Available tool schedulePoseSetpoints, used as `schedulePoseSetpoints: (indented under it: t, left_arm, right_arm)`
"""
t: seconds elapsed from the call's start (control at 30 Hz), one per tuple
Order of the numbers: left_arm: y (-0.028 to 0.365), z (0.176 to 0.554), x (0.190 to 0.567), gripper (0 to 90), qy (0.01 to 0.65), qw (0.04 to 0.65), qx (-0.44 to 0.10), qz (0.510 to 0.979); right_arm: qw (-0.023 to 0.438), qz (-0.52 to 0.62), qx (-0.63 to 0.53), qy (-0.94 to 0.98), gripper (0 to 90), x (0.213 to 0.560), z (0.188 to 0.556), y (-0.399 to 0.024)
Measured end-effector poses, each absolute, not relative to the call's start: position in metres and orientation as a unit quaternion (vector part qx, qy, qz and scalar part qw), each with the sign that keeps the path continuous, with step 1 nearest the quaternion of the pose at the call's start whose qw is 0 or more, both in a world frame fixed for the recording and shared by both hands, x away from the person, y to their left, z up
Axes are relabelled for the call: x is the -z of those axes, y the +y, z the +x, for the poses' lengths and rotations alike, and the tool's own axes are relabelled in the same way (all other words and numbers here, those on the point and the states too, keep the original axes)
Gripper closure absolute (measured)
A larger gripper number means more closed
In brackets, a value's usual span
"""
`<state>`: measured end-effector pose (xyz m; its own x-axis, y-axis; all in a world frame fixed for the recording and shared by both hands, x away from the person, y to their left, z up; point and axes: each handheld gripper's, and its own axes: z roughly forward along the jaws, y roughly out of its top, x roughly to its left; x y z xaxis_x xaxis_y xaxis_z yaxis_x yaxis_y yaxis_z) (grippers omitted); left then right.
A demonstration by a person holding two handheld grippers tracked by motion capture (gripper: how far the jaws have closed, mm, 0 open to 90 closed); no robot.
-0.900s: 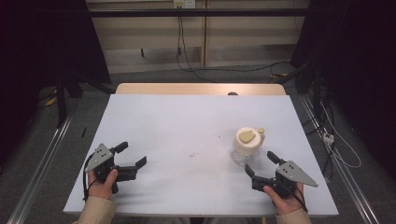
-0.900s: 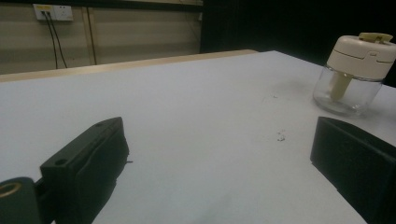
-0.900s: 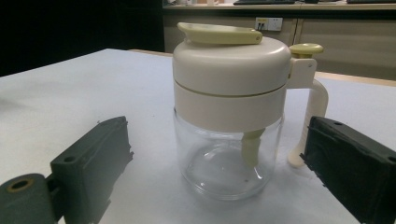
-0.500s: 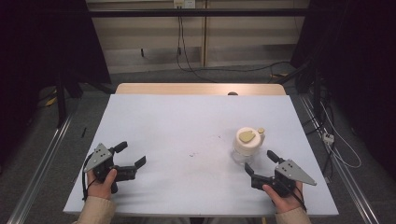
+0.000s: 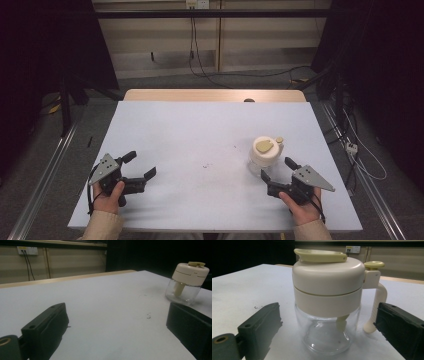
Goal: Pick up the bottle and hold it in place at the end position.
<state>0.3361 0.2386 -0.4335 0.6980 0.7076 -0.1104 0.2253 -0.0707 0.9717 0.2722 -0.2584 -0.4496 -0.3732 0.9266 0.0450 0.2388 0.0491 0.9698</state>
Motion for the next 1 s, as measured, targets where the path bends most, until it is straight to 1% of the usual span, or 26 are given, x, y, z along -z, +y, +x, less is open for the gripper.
schedulePoseSetpoints:
  t: [0.43, 0.53, 0.67, 1.0]
  left_arm:
    - [0.238, 0.335, 0.433, 3.2, 0.326, 0.597, -0.206, 0.704]
    - [0.238, 0.335, 0.434, 3.2, 0.327, 0.595, -0.205, 0.705]
    - [0.237, 0.336, 0.434, 3.2, 0.326, 0.595, -0.205, 0.706]
    - [0.237, 0.335, 0.434, 3.3, 0.325, 0.595, -0.205, 0.706]
  right_arm:
    - [0.335, 0.452, -0.517, 0.645, 4.6, 0.449, 0.288, -0.248]
    - [0.325, 0.459, -0.522, 0.641, 3.6, 0.449, 0.293, -0.248]
    - [0.326, 0.464, -0.523, 0.637, 3.5, 0.450, 0.297, -0.249]
    - [0.311, 0.475, -0.522, 0.637, 3.1, 0.451, 0.306, -0.249]
